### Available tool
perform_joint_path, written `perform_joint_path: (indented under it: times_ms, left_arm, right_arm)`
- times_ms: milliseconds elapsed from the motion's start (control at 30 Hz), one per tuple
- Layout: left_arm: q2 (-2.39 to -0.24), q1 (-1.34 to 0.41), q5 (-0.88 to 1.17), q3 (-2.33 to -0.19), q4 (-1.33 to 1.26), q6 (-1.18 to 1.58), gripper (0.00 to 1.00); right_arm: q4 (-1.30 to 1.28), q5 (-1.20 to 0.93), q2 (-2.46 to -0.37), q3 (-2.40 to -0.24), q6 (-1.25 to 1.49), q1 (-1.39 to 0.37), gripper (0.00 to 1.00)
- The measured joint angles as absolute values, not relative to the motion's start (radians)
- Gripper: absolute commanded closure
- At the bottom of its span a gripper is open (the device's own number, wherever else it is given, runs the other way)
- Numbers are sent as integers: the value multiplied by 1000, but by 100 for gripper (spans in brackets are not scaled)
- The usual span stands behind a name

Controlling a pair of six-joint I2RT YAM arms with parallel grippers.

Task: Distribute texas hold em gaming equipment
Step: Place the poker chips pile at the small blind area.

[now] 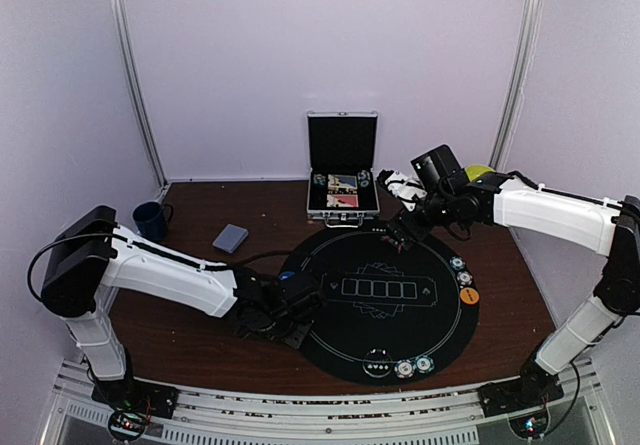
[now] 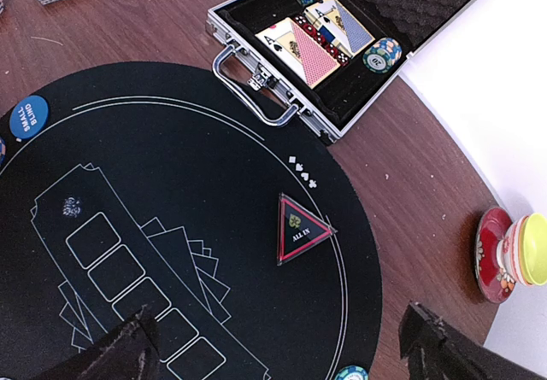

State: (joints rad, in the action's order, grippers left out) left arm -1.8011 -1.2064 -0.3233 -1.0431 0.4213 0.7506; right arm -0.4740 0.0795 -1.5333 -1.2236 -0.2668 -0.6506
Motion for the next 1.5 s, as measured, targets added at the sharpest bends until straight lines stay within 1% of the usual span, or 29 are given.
perform_joint_path:
  times_ms: [467,633,1000,1067,1133,1267,1367,1500]
  left_arm:
    - [-1802,-1207,-334,-1059,431,753,60]
    - [-1802,-1211,-336,-1059,432,756,54]
    - [-1808,-1216,-343,-1076,450,764,49]
    - [-1808,-1219,-352,-1083,463,767,47]
    - [-1808,-1221,-360,-1091,475,770,41]
    - [-1807,-1229,-387,-1113,502,778,33]
    - [-1800,-1238,-422,-1136,532,788,22]
    - [-1743,-1243,-481,-1141,574,800,3]
  right_arm:
    - [-474,80,-1526,-1224,-267,-651,0]
    - [-474,80,-1525,-1223,-267,-651,0]
    - [-474,80,-1525,-1223,-267,-651,0]
    - [-474,80,-1525,-1224,-267,-651,0]
    - [-474,80,-1525,-1224,-267,-651,0]
    - [-474,80,-1525,-1223,-266,-651,0]
    - [-474,79,-1520,-1223,-266,-651,0]
    - [-473,80,-1504,-1219,-266,-651,0]
